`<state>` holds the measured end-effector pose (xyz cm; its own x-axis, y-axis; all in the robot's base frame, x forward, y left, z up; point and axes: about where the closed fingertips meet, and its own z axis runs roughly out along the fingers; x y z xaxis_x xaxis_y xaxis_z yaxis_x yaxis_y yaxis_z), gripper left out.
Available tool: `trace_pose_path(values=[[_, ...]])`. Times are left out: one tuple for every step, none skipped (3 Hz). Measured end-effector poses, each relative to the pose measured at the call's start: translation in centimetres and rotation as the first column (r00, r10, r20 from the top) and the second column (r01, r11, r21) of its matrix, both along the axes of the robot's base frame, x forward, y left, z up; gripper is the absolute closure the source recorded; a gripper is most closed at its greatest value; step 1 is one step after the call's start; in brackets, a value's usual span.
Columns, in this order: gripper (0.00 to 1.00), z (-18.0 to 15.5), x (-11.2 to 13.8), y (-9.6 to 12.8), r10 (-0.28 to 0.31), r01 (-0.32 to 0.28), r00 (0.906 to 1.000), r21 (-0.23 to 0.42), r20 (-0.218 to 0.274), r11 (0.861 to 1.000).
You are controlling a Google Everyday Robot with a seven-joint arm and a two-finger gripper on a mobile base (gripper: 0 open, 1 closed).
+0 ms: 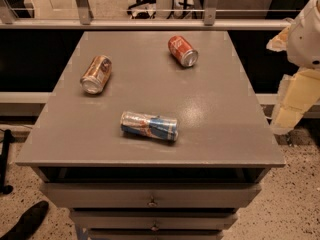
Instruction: Pick coke can
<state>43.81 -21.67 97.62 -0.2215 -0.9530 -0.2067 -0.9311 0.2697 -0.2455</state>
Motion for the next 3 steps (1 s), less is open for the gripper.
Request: trace_pose_path(values=[[0.0,0.1,0.0,0.0,0.0,0.0,1.0,0.002,0.004,1.0],[0.0,-0.4,1.8,0.4,-0.021,0.02,0.9996,0.049,0.021,0.999],[0.0,-1.9,8.0,1.8,-0.084,0.074,0.9949,0.168,0.056,0.983]])
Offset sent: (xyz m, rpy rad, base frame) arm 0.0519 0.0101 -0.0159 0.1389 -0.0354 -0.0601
